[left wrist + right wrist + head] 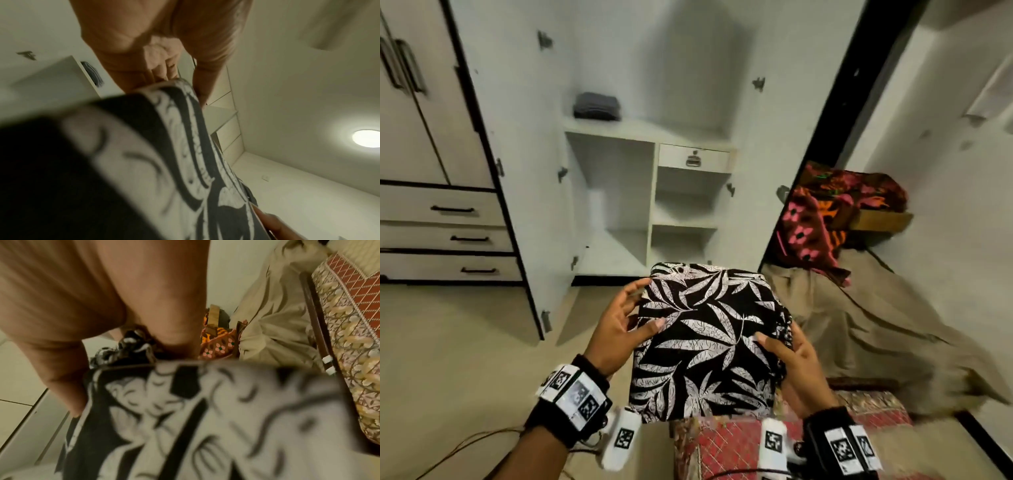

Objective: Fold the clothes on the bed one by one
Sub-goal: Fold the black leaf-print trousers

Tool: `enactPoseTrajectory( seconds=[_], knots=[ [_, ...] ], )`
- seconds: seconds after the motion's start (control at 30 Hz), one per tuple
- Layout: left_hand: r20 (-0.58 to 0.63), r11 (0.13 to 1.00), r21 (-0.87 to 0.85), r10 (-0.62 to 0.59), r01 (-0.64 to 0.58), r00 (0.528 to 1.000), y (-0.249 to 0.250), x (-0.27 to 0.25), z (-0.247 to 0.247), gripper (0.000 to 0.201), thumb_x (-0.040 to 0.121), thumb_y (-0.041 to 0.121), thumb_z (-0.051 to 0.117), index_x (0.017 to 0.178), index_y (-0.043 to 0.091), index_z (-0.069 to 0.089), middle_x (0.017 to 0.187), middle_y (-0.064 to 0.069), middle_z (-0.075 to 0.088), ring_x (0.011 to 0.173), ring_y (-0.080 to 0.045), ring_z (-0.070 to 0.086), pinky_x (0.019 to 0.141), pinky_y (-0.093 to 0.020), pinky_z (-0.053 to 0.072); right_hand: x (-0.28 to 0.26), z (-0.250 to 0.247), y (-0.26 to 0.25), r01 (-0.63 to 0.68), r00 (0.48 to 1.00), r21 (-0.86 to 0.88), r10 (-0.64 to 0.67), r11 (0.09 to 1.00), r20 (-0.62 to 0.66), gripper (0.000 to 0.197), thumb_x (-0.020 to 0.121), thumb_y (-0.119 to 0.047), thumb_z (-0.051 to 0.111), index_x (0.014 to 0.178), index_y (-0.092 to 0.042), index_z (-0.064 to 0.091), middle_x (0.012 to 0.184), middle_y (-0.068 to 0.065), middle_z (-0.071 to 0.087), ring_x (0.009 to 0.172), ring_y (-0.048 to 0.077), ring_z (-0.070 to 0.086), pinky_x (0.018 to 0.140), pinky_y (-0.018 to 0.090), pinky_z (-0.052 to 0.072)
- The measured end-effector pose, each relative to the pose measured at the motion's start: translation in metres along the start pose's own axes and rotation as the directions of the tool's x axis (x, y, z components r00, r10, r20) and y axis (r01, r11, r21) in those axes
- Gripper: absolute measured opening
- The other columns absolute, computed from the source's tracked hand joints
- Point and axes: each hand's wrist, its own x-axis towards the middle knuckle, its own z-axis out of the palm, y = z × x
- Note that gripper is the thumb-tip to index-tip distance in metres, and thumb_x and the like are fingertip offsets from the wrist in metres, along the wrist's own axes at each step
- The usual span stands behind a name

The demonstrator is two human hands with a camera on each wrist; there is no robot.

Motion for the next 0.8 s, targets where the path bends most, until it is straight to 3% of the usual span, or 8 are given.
enactPoseTrajectory(
  seconds=[0.07,0.2,0.27,0.37,0.47,0.53,0.67,0.8],
  knots=[
    [-0.037,0.999,0.030,-0.013,0.014,0.999,-0.011,0.035,-0.030,0.073,0.070,0.018,0.082,0.132,0.042,0.052,0.124,0.042,0.054,0.119,0.024,0.043,0.113,-0.035,0.030,0.053,0.024,0.013,-0.037,0.999,-0.011,0.038,0.999,0.036,0.056,0.074,-0.003,0.074,0.127,-0.013,0.061,0.118,0.014,0.073,0.104,0.030,0.072,0.082,0.041,0.062],
    [-0.056,0.996,0.079,-0.035,0.039,0.998,-0.022,0.113,-0.079,0.071,0.076,0.007,0.078,0.133,0.038,0.049,0.115,0.052,0.052,0.112,0.030,0.042,0.101,-0.015,0.034,0.156,0.074,0.036,-0.073,0.996,-0.015,0.074,0.997,0.051,0.070,0.062,-0.006,0.085,0.128,-0.010,0.062,0.119,0.018,0.072,0.101,0.029,0.073,0.072,0.032,0.061],
    [-0.068,0.992,0.116,-0.038,0.046,0.997,-0.014,0.158,-0.103,0.073,0.077,0.006,0.078,0.134,0.040,0.049,0.121,0.048,0.052,0.119,0.024,0.043,0.106,-0.018,0.035,0.204,0.102,0.042,-0.098,0.994,0.037,0.096,0.995,0.048,0.061,0.072,-0.001,0.078,0.130,-0.010,0.061,0.121,0.018,0.071,0.102,0.030,0.073,0.073,0.034,0.061],
    [-0.123,0.987,0.156,-0.002,0.021,0.992,0.002,0.226,-0.137,0.078,0.073,0.017,0.082,0.138,0.044,0.047,0.142,0.028,0.049,0.138,0.000,0.040,0.117,-0.037,0.030,0.269,0.141,0.037,-0.115,0.990,0.066,0.109,0.991,0.086,0.053,0.082,0.005,0.067,0.132,-0.010,0.058,0.120,0.015,0.072,0.102,0.030,0.073,0.074,0.034,0.061],
    [-0.157,0.989,0.146,0.029,-0.006,0.987,0.017,0.295,-0.157,0.080,0.072,0.018,0.082,0.140,0.039,0.047,0.143,0.016,0.052,0.135,-0.012,0.048,0.113,-0.044,0.040,0.335,0.168,0.020,-0.094,0.991,0.086,0.085,0.992,0.100,0.054,0.084,0.005,0.066,0.134,-0.010,0.056,0.123,0.016,0.071,0.107,0.033,0.071,0.076,0.036,0.061],
    [-0.154,0.988,0.149,0.066,-0.043,0.986,0.018,0.333,-0.165,0.078,0.076,0.011,0.080,0.141,0.037,0.047,0.142,0.015,0.053,0.130,-0.012,0.054,0.109,-0.041,0.045,0.377,0.179,0.010,-0.077,0.992,0.083,0.068,0.994,0.110,0.054,0.085,0.003,0.067,0.135,-0.012,0.054,0.124,0.016,0.070,0.109,0.035,0.070,0.077,0.038,0.061],
    [-0.180,0.990,0.121,0.096,-0.075,0.979,-0.001,0.414,-0.179,0.074,0.081,-0.002,0.074,0.142,0.032,0.049,0.141,0.015,0.056,0.129,-0.003,0.053,0.097,-0.018,0.049,0.468,0.195,0.009,-0.071,0.990,0.071,0.062,0.995,0.126,0.053,0.085,0.002,0.067,0.134,-0.016,0.055,0.123,0.013,0.071,0.110,0.035,0.070,0.081,0.043,0.060],
    [-0.238,0.991,0.128,0.070,-0.040,0.969,-0.038,0.507,-0.193,0.066,0.085,-0.004,0.069,0.138,0.031,0.052,0.135,0.010,0.061,0.118,-0.007,0.062,0.087,-0.019,0.055,0.570,0.204,0.027,-0.123,0.983,0.048,0.115,0.991,0.141,0.053,0.084,0.002,0.068,0.132,-0.017,0.058,0.123,0.015,0.071,0.110,0.037,0.069,0.092,0.049,0.056]
  ],
)
